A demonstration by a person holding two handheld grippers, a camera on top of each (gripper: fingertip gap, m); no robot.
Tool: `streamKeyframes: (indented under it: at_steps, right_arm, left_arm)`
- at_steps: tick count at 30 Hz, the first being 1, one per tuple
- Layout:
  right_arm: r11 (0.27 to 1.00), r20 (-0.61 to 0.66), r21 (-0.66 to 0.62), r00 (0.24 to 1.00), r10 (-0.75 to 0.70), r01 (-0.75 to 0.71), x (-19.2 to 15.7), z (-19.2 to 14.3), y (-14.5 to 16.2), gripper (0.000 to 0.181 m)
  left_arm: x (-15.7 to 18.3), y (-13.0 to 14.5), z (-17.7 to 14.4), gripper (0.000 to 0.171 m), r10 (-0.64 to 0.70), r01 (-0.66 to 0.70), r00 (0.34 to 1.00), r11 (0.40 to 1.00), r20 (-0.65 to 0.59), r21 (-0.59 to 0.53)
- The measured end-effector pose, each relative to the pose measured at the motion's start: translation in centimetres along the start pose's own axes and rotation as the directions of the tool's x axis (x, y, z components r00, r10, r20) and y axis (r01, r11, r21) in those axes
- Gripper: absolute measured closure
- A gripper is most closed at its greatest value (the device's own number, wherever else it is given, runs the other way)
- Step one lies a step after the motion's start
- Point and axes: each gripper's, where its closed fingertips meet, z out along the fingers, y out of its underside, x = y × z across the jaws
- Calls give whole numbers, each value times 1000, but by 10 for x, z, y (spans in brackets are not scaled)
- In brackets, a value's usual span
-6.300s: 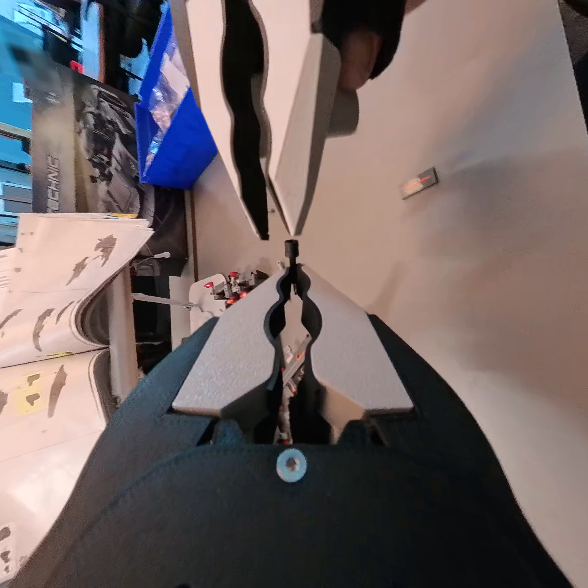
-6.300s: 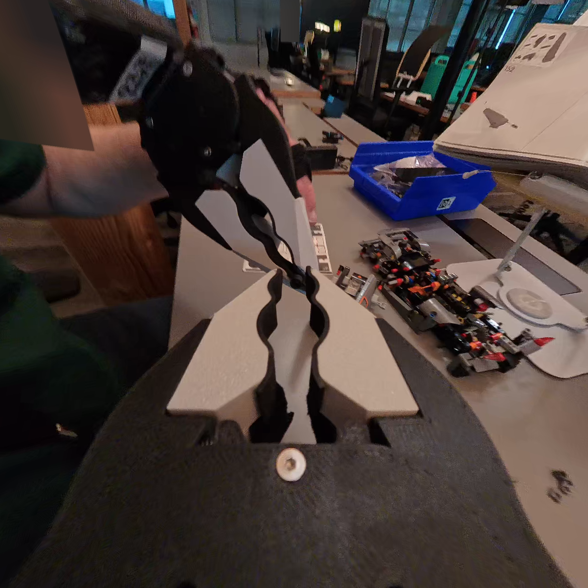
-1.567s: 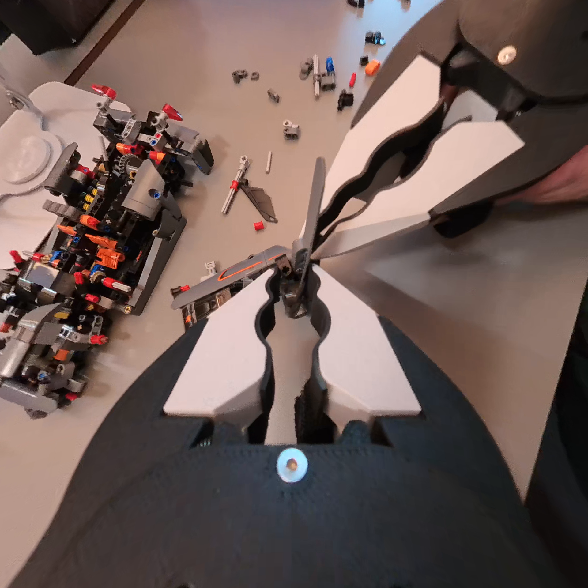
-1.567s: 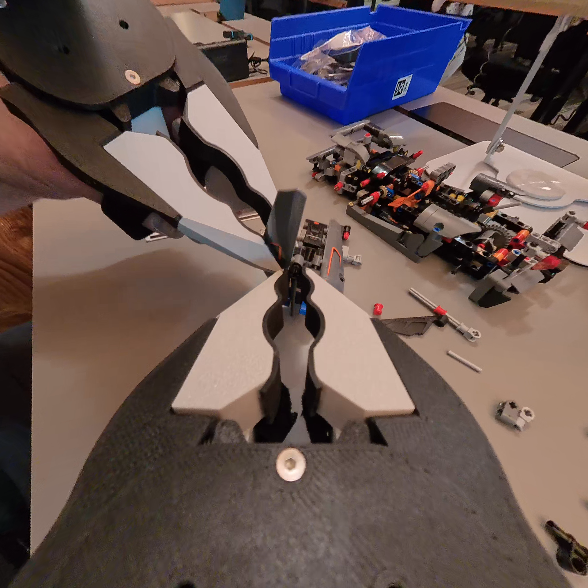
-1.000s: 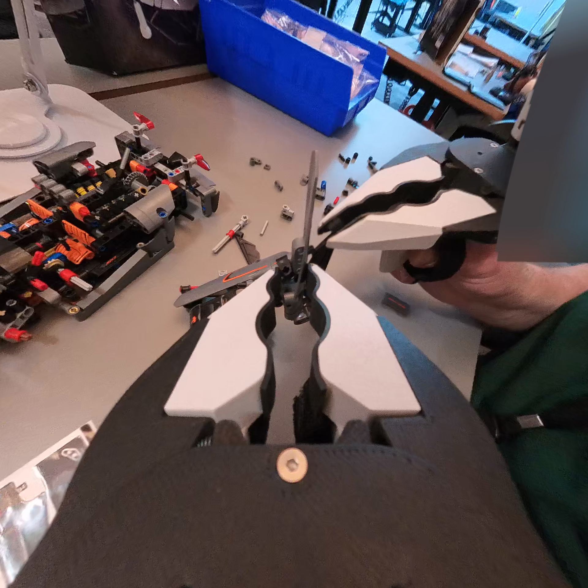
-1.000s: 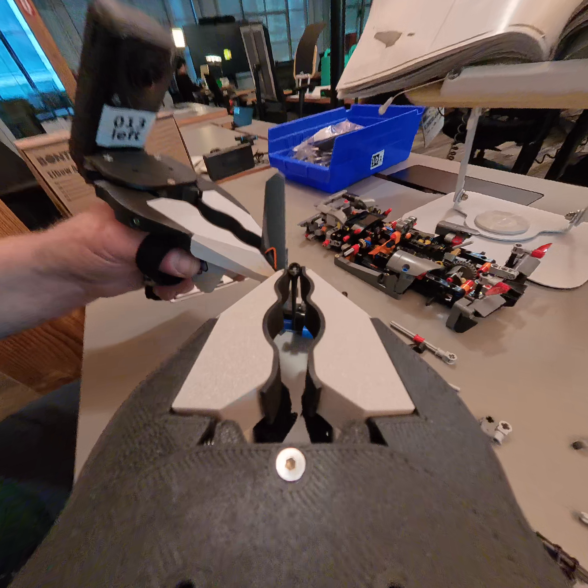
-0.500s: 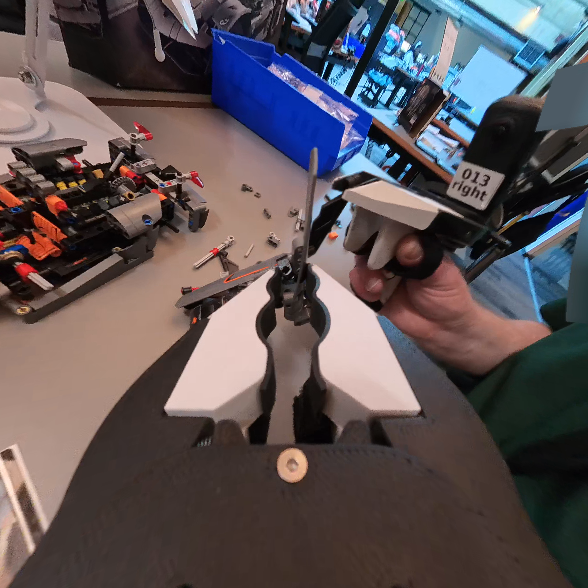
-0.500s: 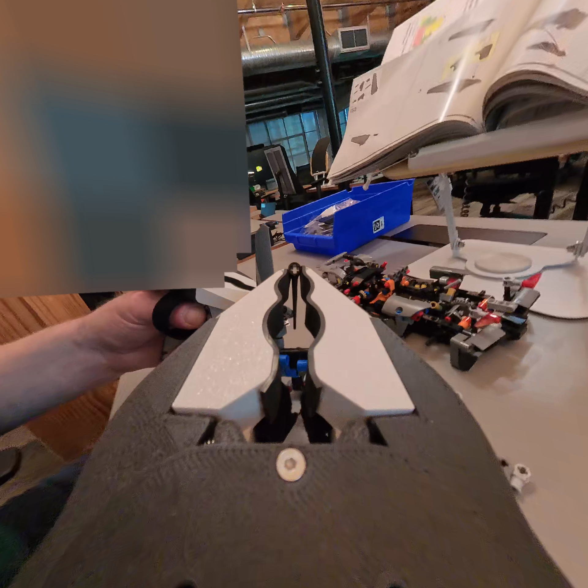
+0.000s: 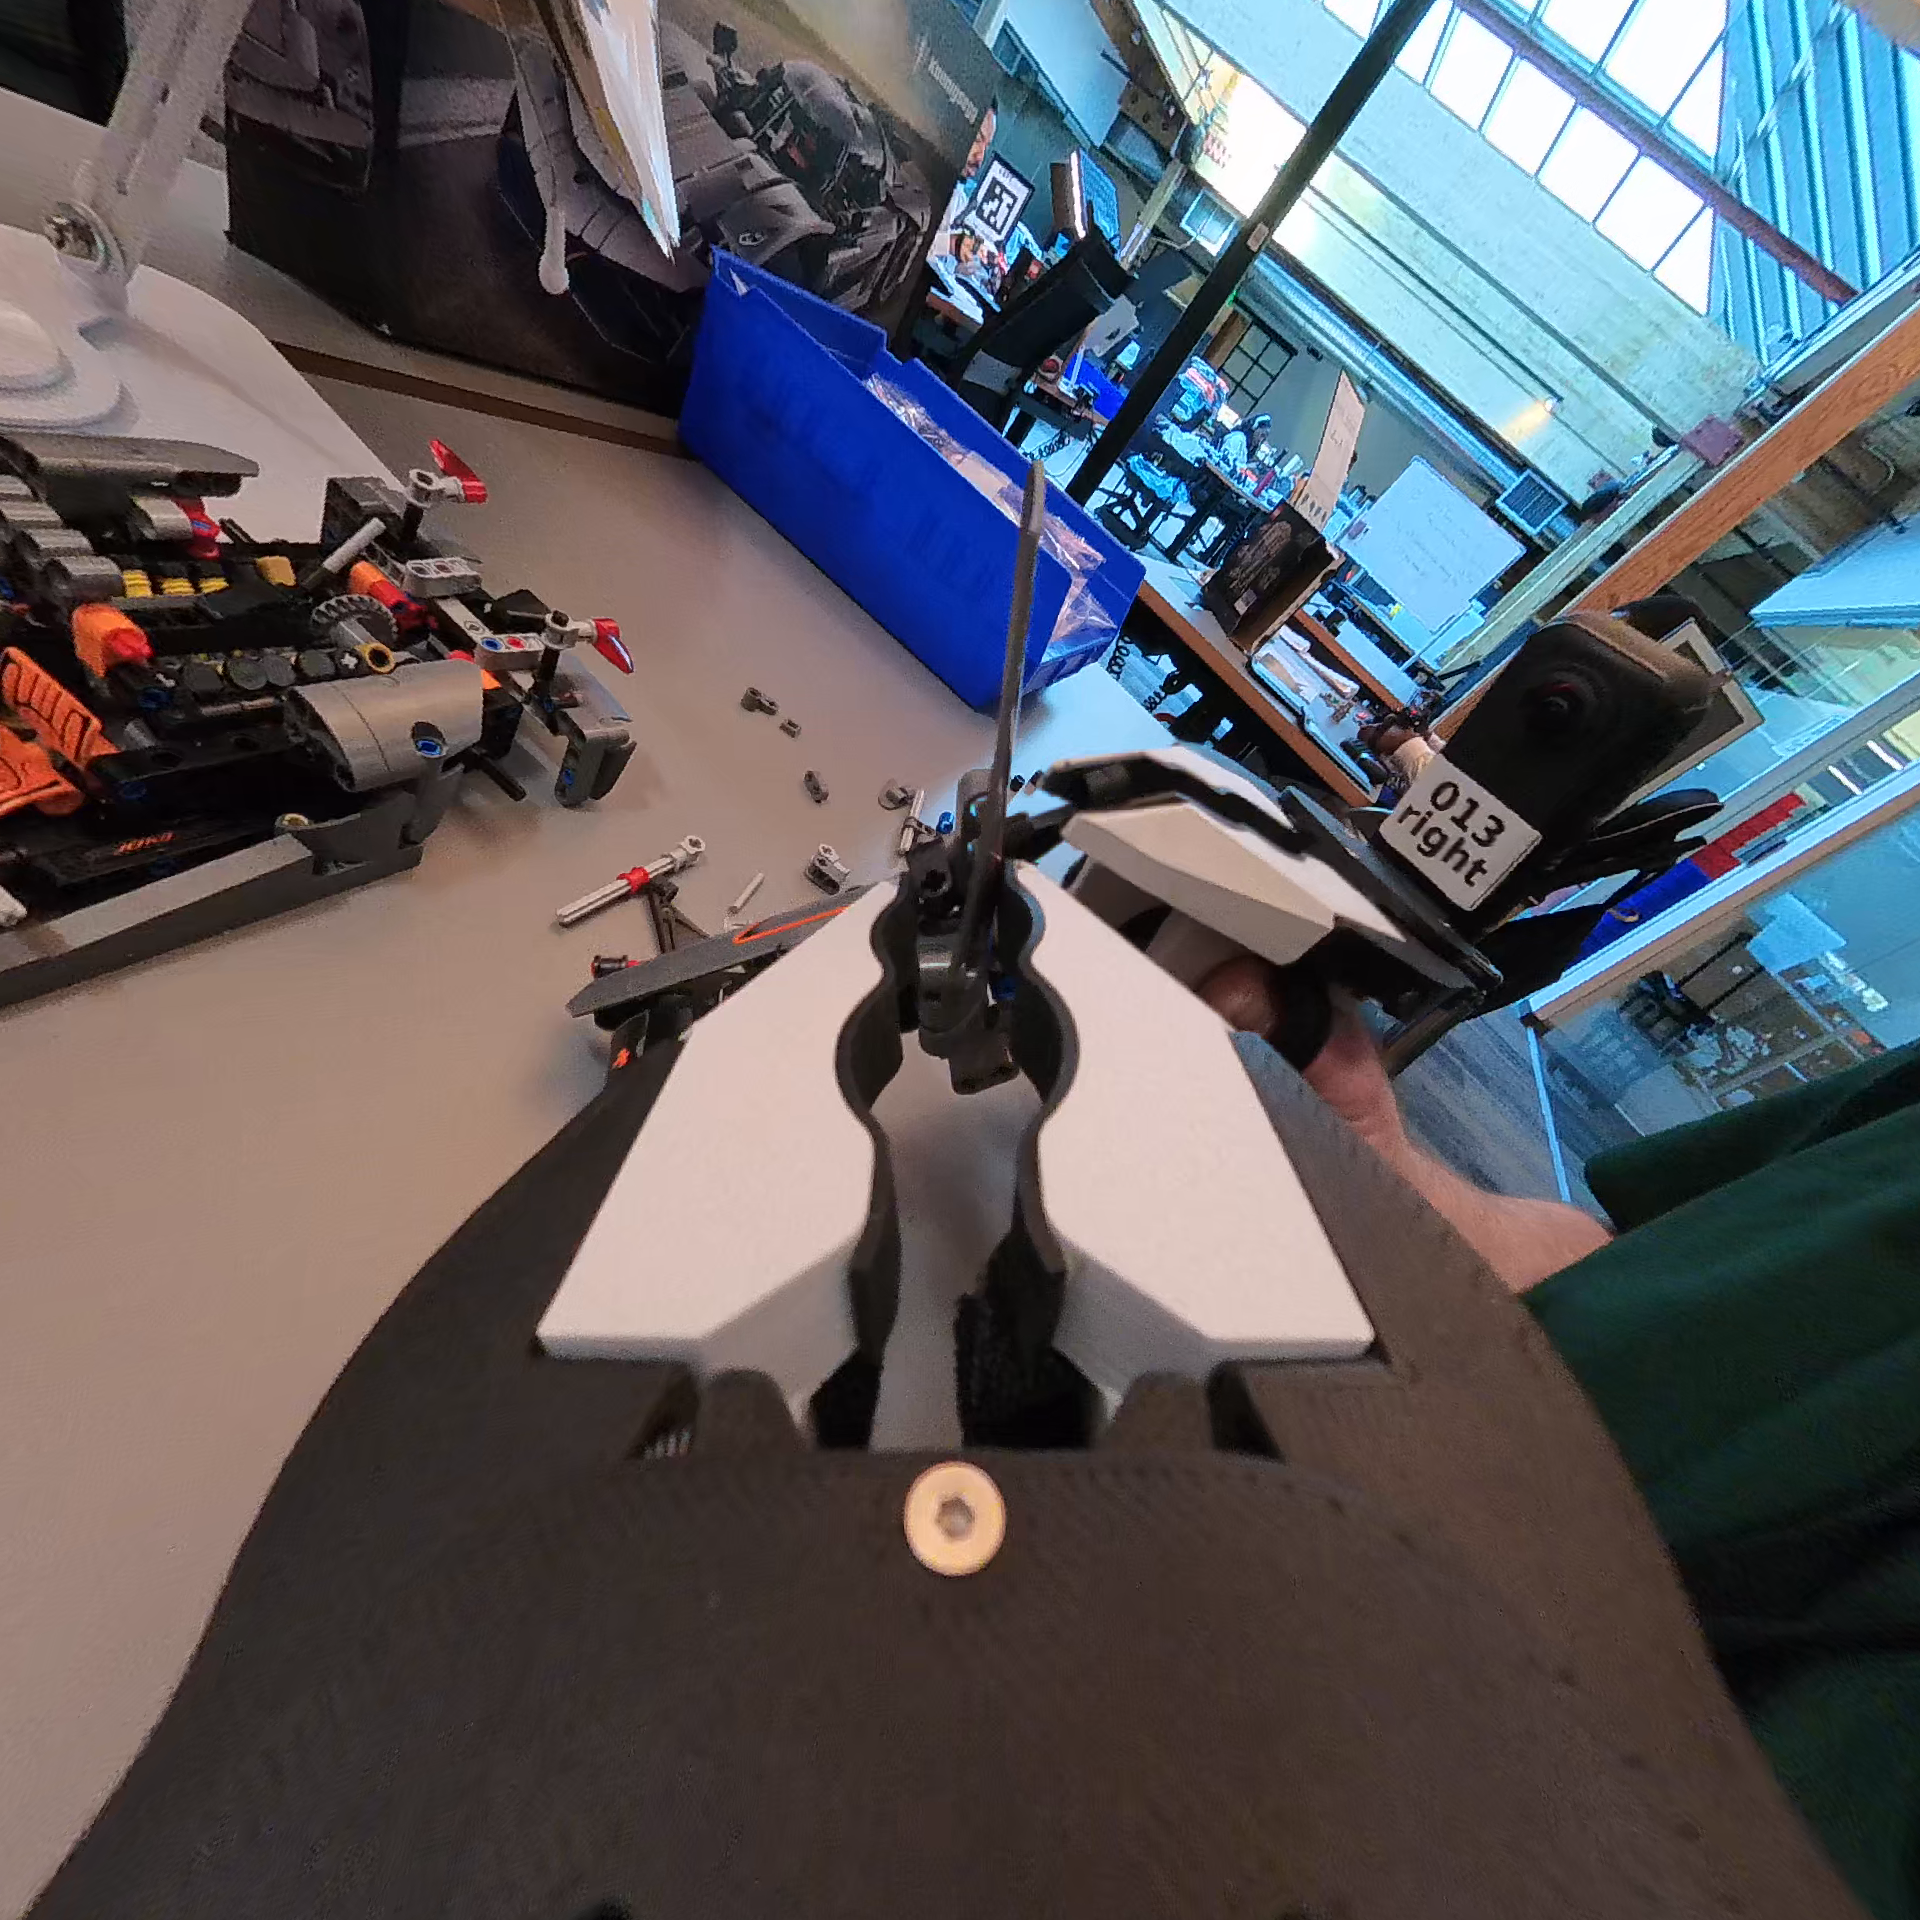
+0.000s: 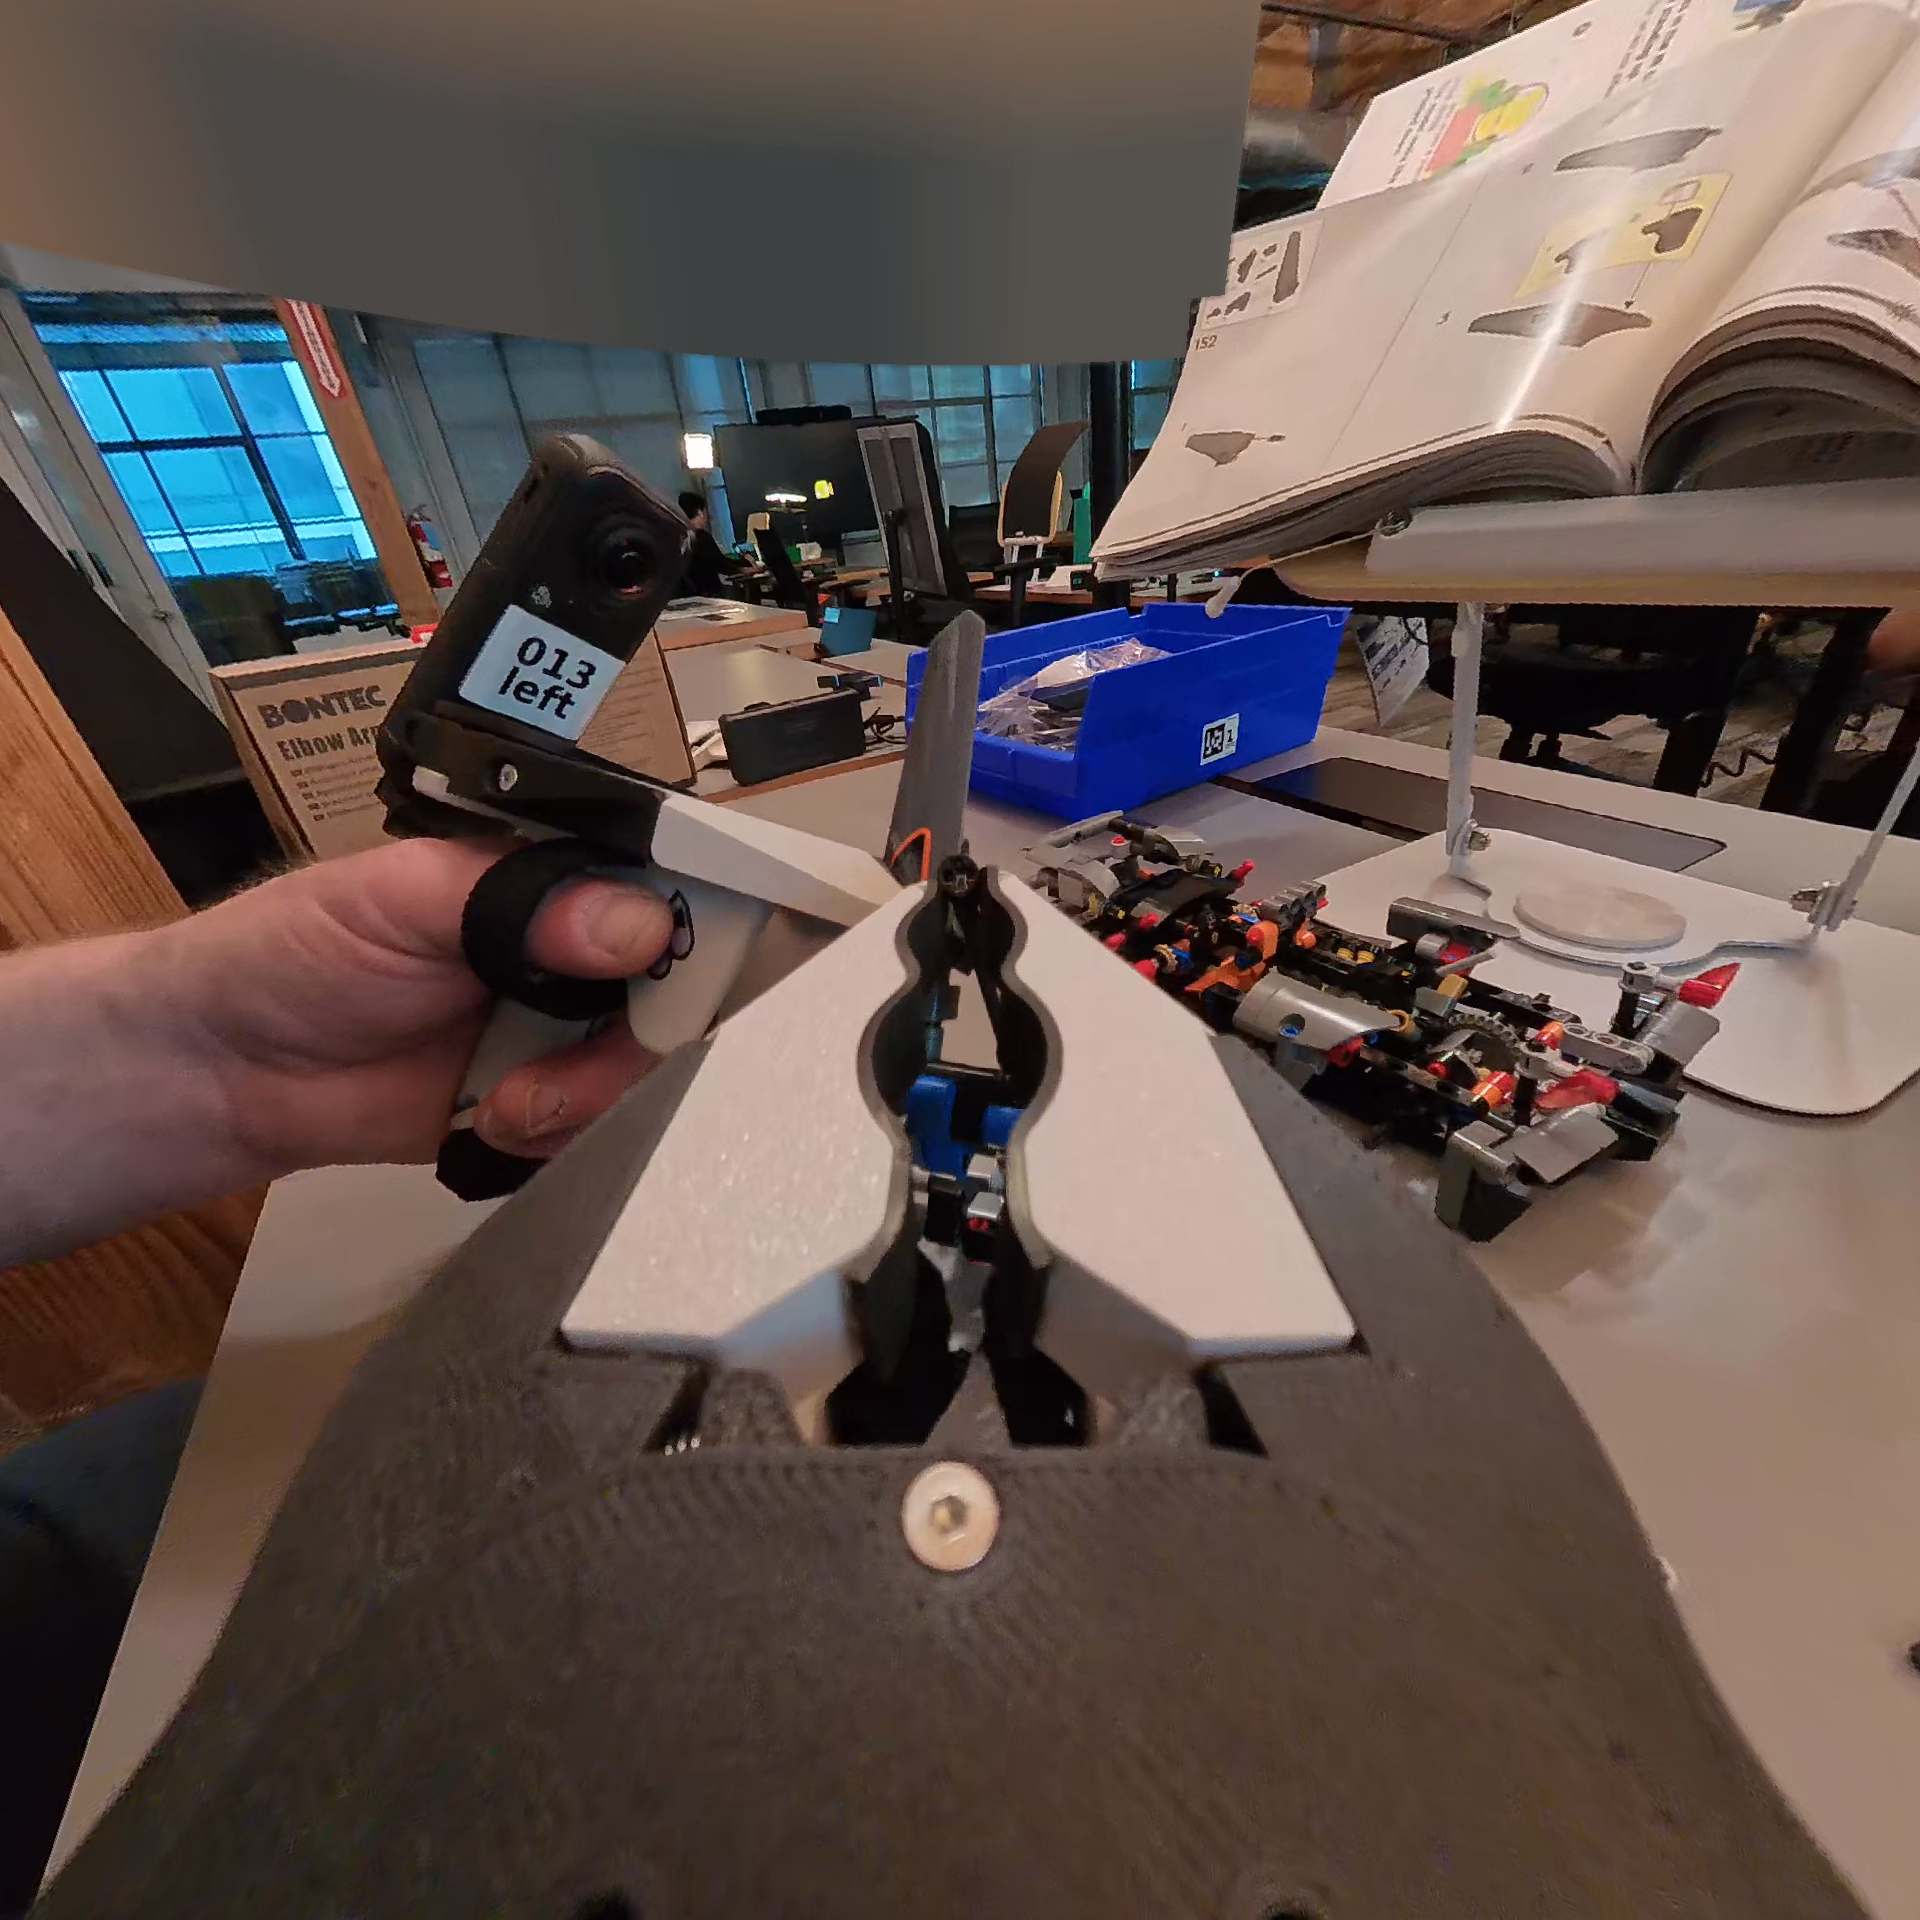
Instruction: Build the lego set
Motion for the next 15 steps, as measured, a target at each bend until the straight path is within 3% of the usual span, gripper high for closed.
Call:
streamKeyframes:
  at_steps: [11, 15]
  right_arm:
    - [999, -26, 35, 1000, -2, 3, 2, -3, -9, 177]
    - [977, 5, 119, 984, 180, -179, 13, -6, -16, 177]
  left_arm:
    - [3, -2, 2, 160, -7, 7, 1000, 999, 0, 33]
    - [4, -6, 3, 160, -7, 7, 1000, 999, 5, 53]
